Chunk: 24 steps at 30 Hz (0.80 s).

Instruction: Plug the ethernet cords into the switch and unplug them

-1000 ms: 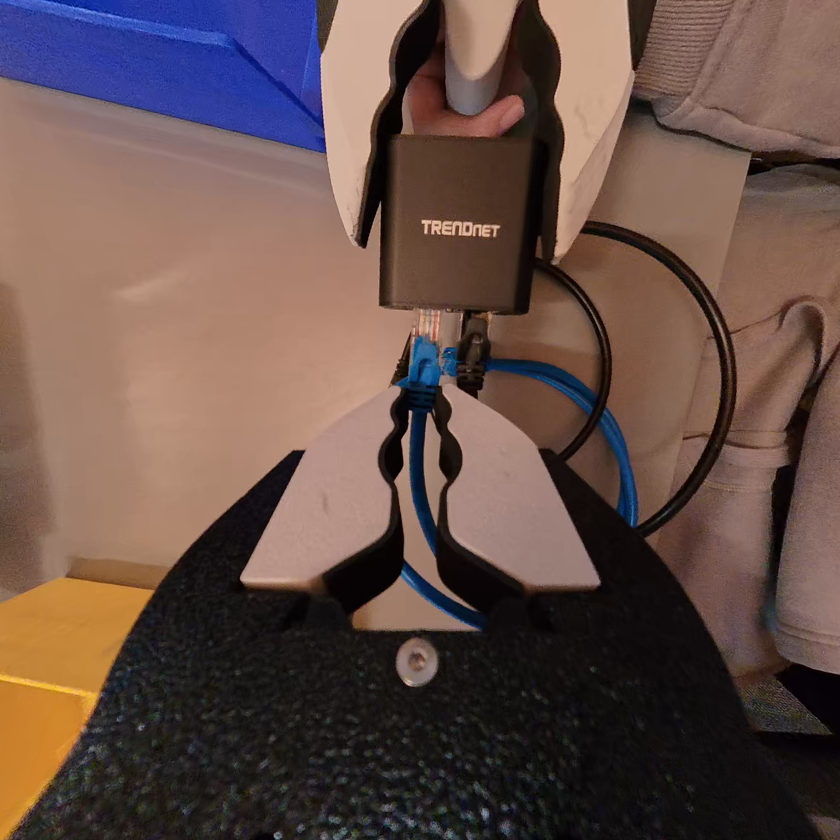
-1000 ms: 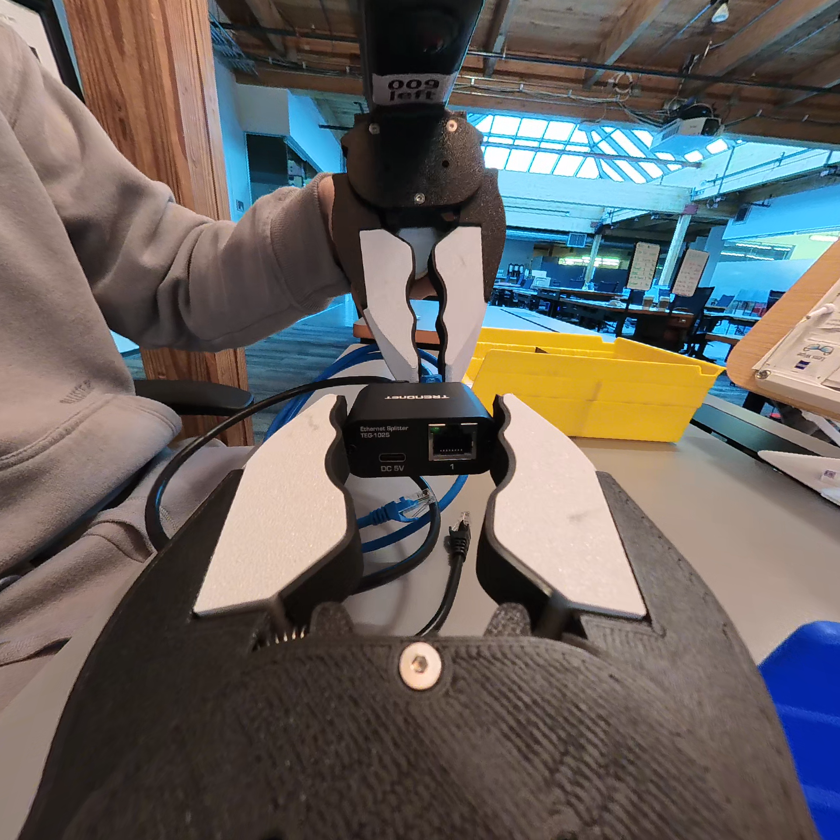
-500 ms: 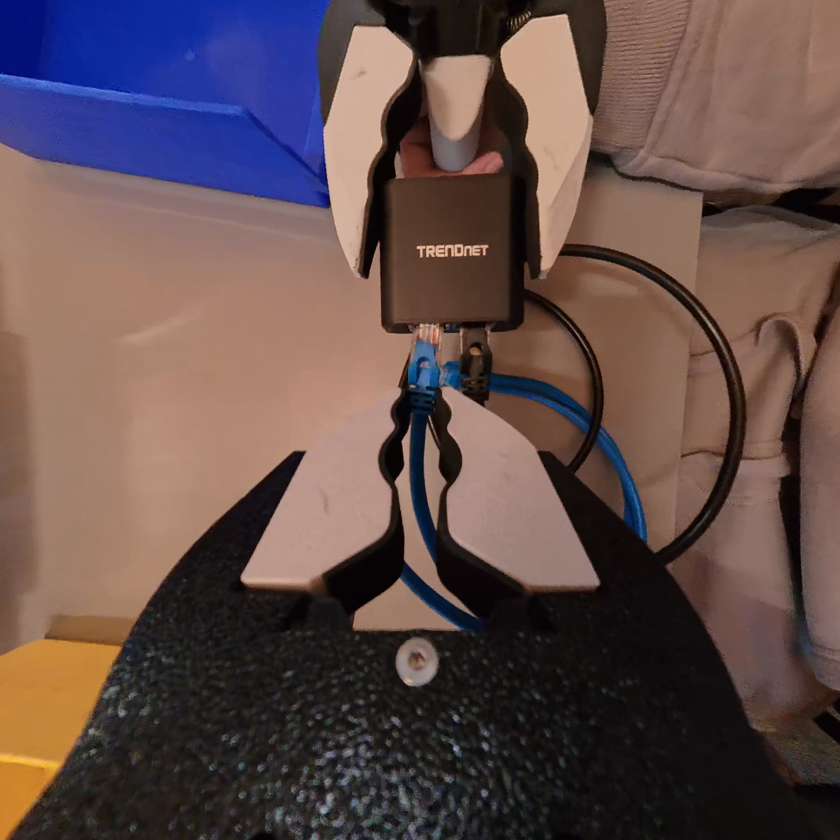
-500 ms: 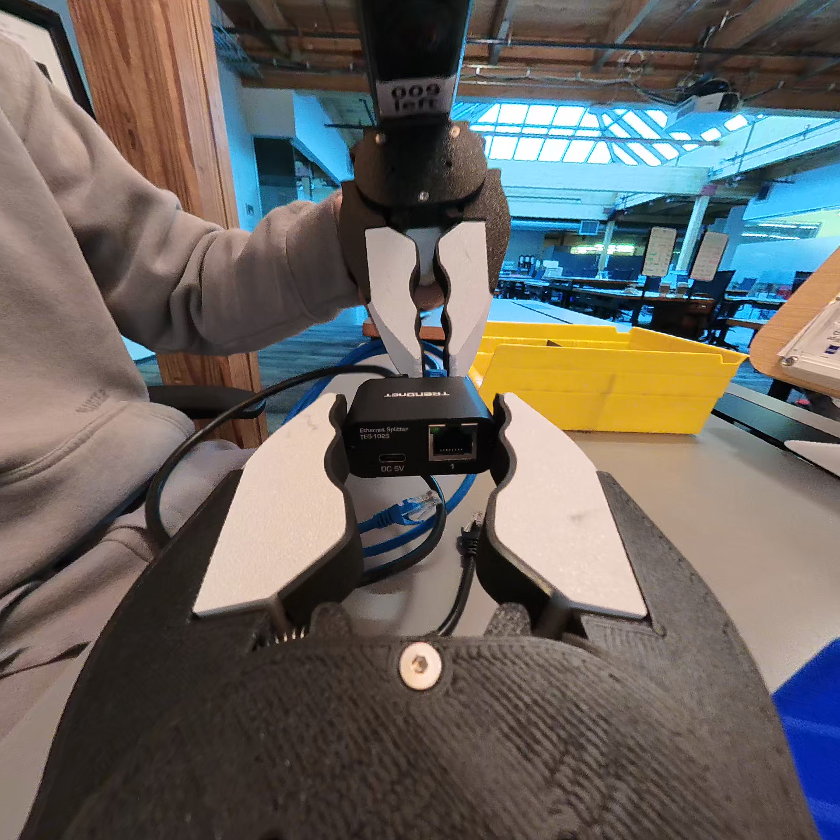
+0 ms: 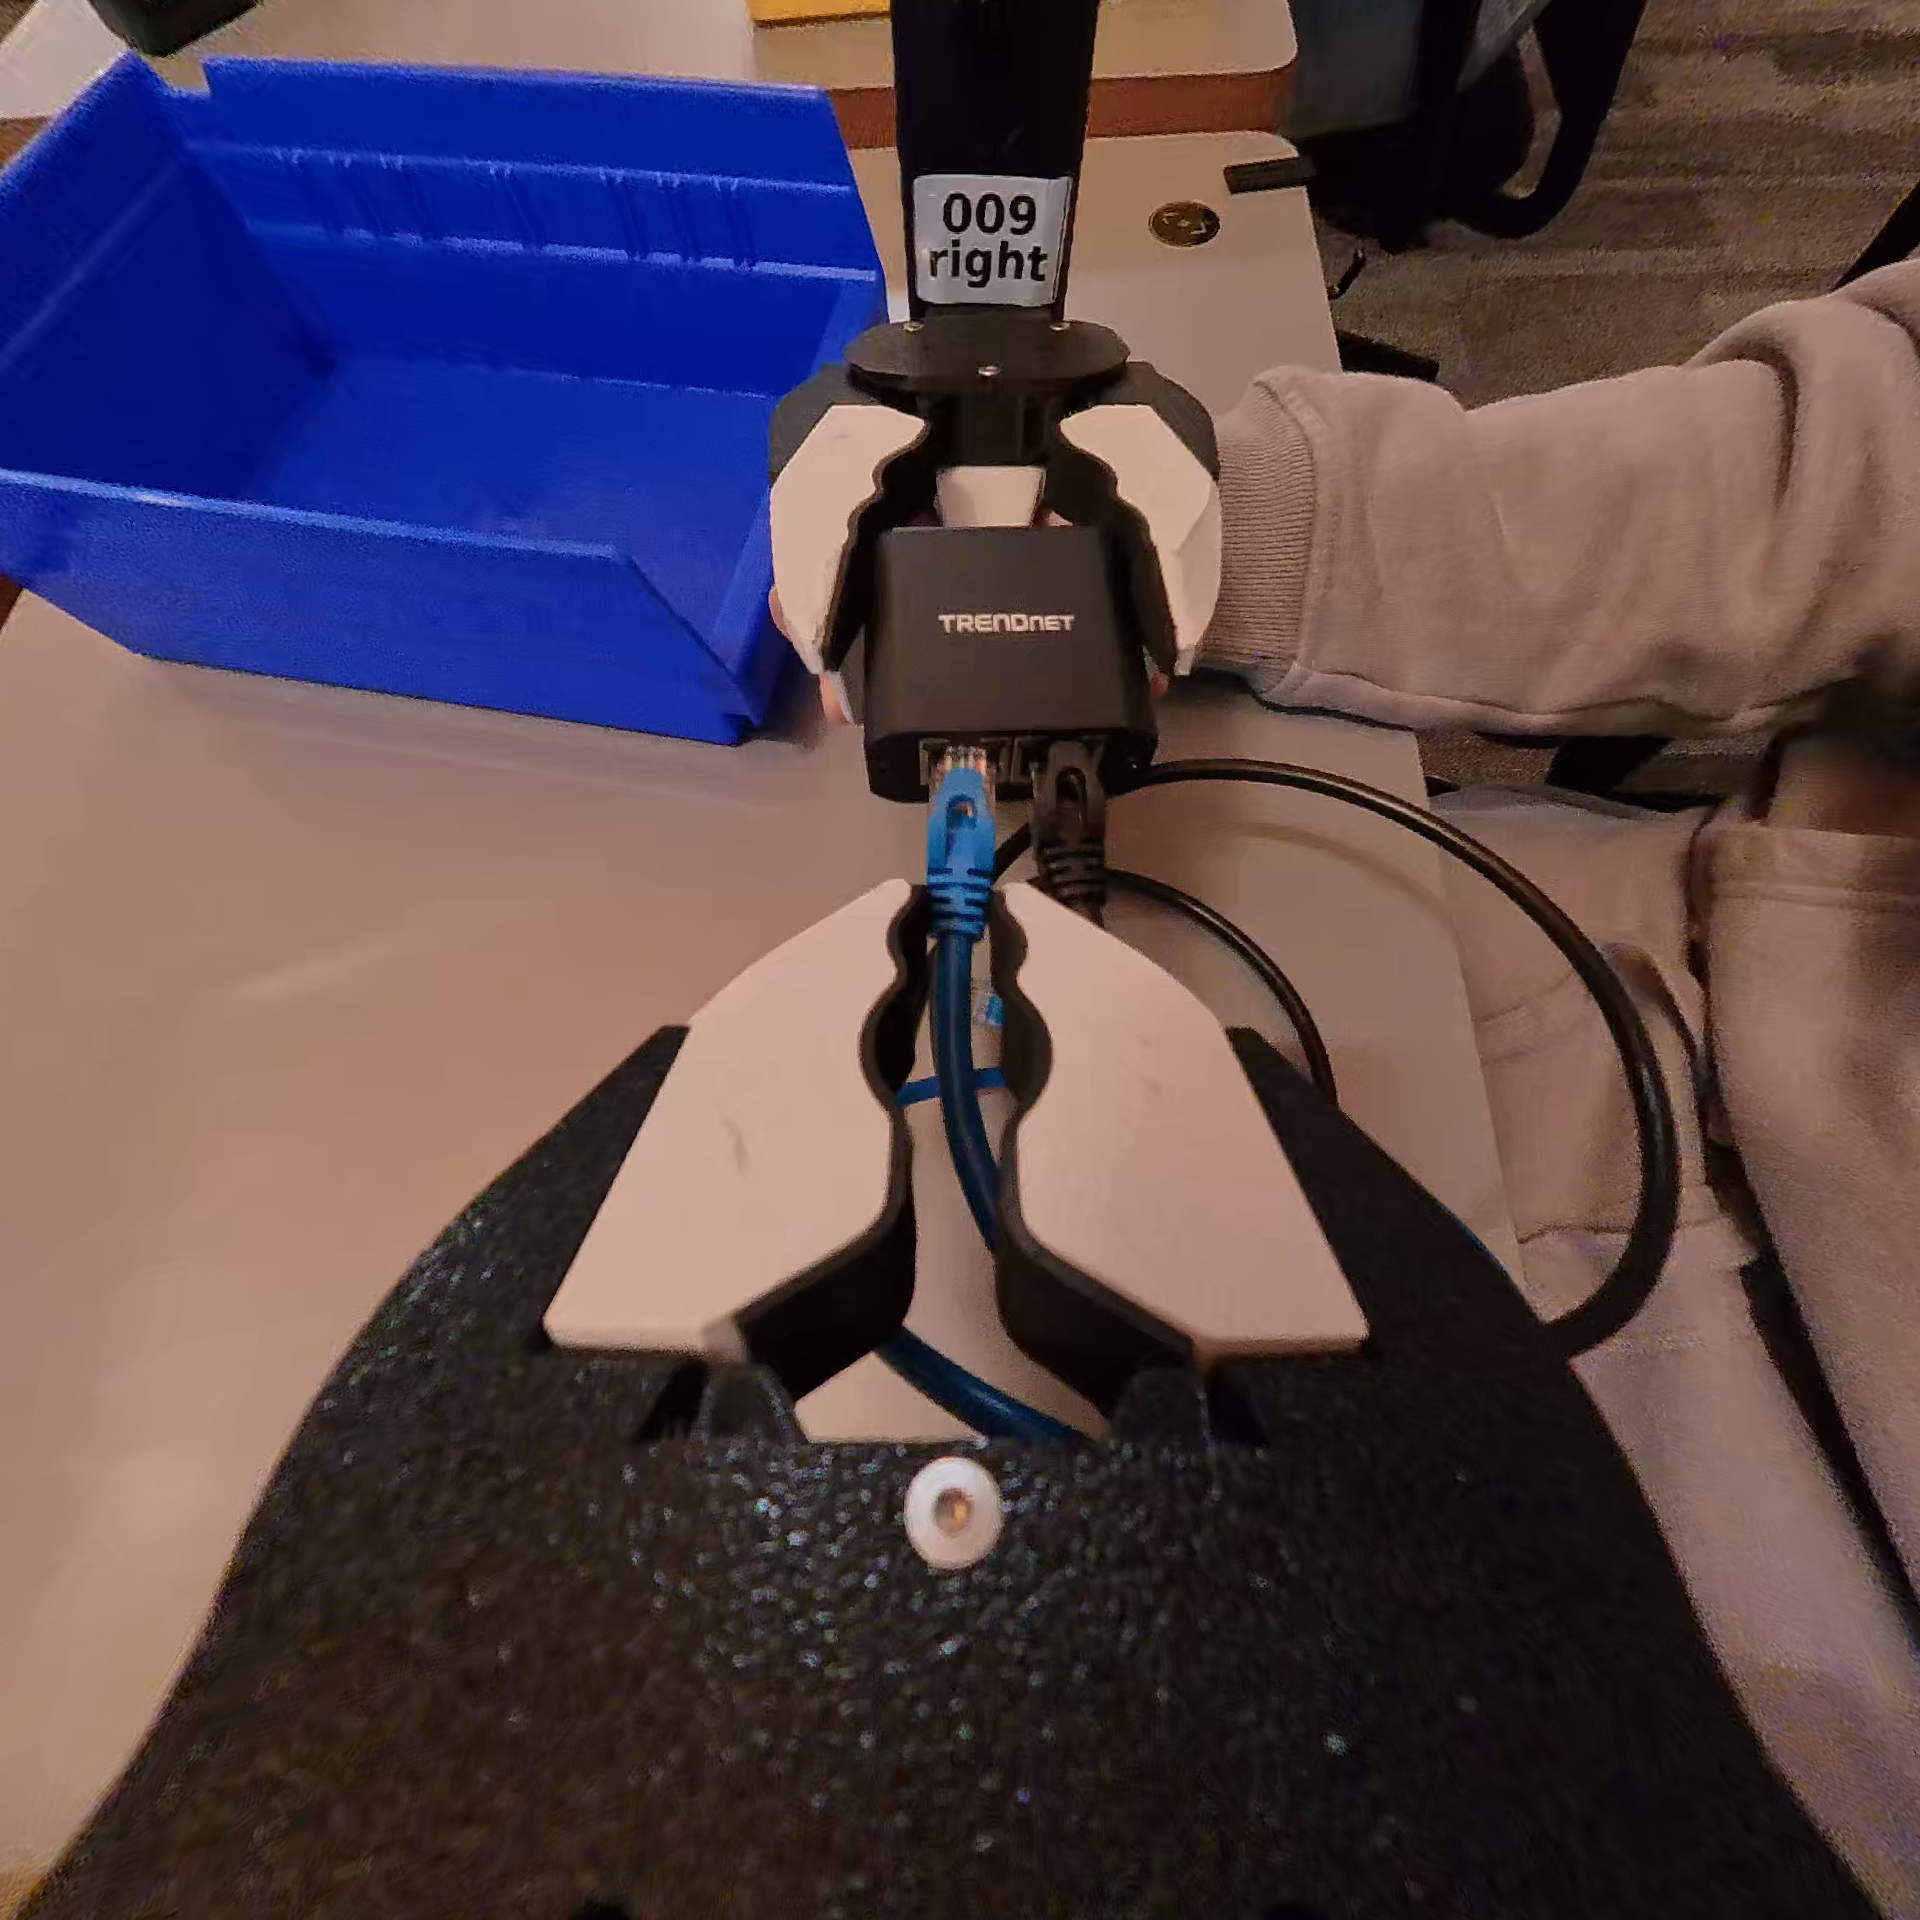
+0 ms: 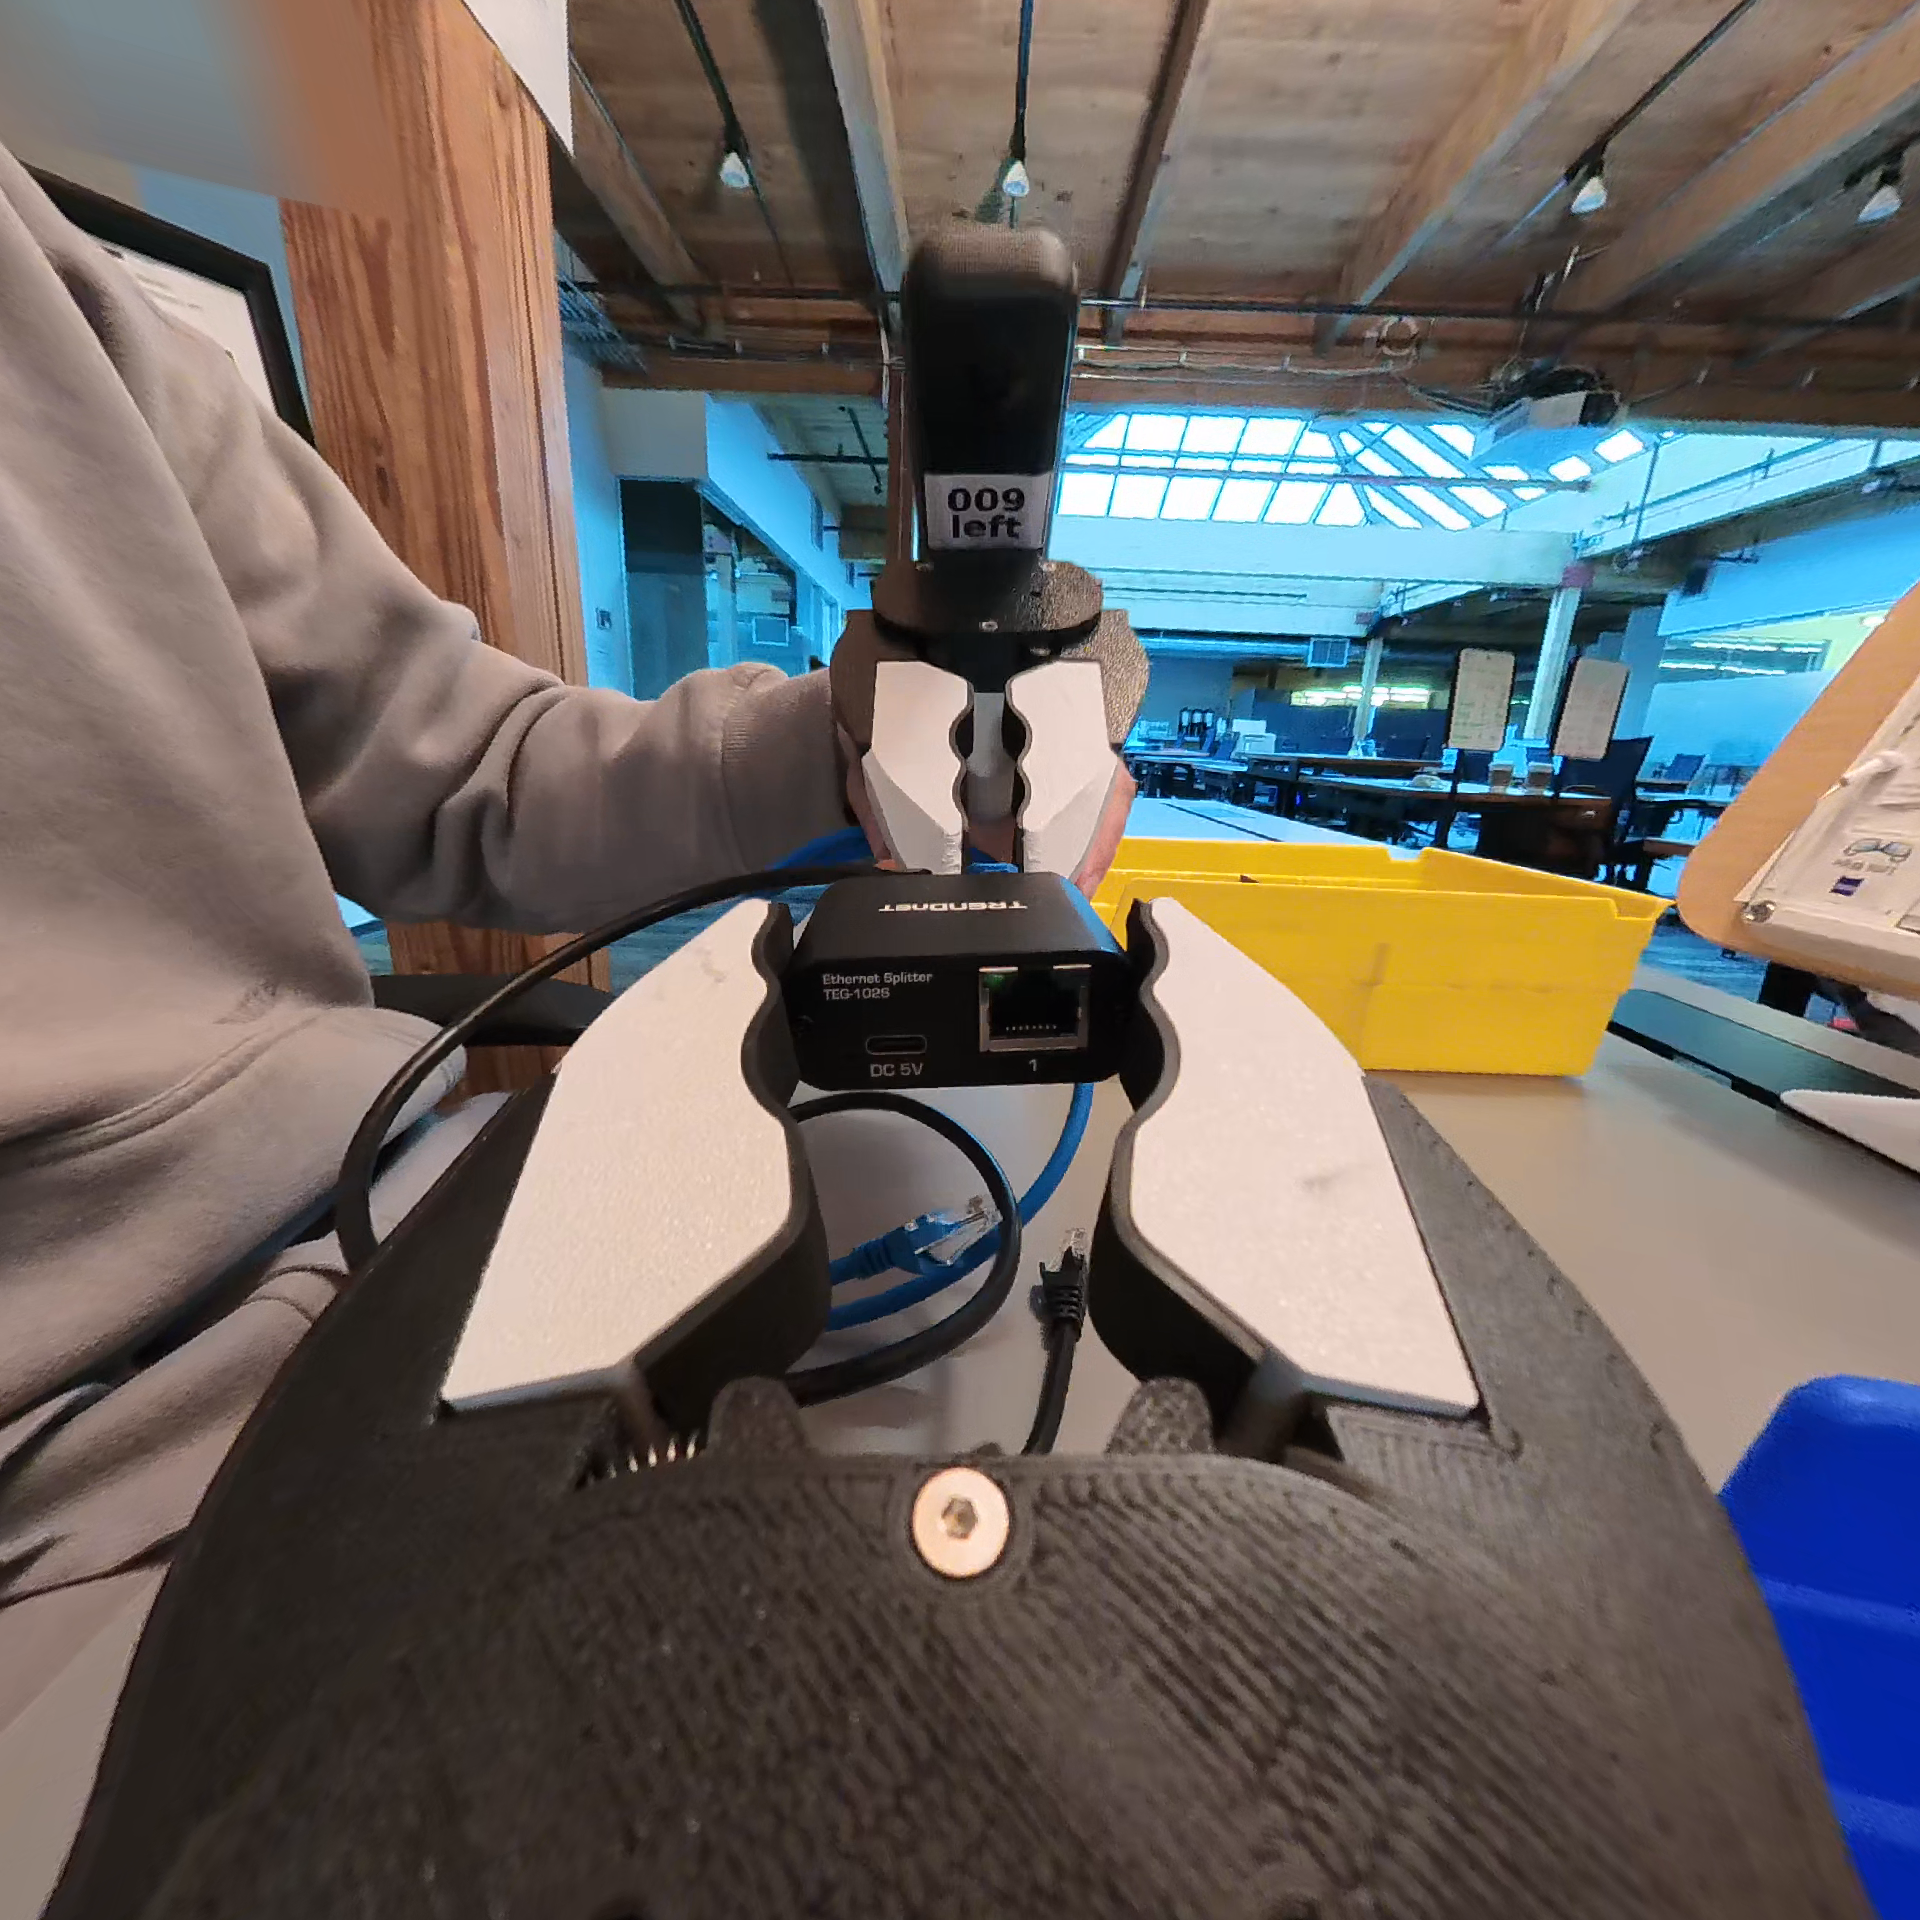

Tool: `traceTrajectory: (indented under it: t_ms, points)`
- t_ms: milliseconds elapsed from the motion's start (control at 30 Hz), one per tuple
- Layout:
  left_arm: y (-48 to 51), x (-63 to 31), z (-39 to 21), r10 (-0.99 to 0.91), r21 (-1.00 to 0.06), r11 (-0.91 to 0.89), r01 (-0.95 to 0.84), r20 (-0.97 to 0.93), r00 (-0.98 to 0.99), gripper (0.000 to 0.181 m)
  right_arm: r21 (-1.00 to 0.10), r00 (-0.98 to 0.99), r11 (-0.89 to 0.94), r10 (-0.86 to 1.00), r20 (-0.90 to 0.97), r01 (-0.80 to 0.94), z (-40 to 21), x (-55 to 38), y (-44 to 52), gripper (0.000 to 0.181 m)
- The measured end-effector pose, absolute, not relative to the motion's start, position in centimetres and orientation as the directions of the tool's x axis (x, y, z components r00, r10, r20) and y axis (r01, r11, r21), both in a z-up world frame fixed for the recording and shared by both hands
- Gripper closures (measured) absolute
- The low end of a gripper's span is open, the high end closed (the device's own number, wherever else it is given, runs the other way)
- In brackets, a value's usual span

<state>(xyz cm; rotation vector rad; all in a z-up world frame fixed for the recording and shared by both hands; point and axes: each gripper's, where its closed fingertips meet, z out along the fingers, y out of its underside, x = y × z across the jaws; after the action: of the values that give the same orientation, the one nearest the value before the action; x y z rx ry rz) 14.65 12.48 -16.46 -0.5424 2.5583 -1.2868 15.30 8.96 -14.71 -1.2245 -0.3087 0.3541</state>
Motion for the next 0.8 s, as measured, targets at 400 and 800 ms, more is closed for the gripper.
traceTrajectory:
  t_ms: [400,800]
  points:
    - [13.5,14.4,-16.6,-0.458,-0.810,0.537,-0.235,-0.046,-0.888,0.177,-0.947,0.911,0.303,0.412,0.032,-0.104,-14.7,15.5,9.1,0.119]
    - [13.1,14.6,-16.1,-0.464,-0.834,0.518,-0.193,-0.085,-0.882,0.177,-0.940,0.905,0.307,0.426,-0.004,-0.148,-14.5,15.5,9.1,0.119]
